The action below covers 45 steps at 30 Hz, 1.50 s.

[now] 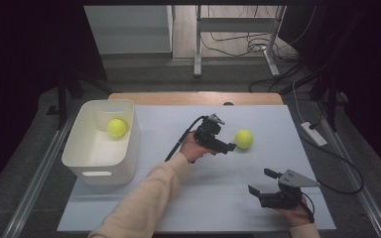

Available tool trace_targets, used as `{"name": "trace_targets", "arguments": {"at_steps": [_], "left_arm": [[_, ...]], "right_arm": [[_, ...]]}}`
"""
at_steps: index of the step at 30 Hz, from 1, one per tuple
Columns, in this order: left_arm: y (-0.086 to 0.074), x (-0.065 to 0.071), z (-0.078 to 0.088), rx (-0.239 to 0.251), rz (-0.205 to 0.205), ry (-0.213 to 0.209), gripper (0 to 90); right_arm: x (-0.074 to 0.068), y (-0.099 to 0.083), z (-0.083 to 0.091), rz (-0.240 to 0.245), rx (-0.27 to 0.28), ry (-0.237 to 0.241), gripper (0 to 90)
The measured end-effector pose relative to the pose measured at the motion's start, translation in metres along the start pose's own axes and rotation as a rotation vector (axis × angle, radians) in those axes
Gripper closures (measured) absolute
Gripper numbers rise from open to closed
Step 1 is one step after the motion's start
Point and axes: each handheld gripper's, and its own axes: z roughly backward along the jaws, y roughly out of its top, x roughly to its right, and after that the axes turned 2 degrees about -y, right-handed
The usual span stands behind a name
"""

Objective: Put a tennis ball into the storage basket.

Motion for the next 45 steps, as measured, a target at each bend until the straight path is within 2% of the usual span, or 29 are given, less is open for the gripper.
{"name": "trace_targets", "arguments": {"at_steps": [6,21,45], "left_arm": [[0.002,0.001,-0.007,0.002,0.005,-0.008,9.3],[0.009,-0.002,-0.026,-0.014,0.007,0.005,8.9],[0.014,-0.007,-0.045,-0.03,0.017,0.026,8.6]], "right_arm": [[0.0,0.001,-0.001,-0.001,-0.001,-0.002,11.4],[0.002,0.002,-0.004,0.007,0.0,0.01,11.4],[0.001,0.002,-0.006,0.017,-0.005,0.013,11.4]]}}
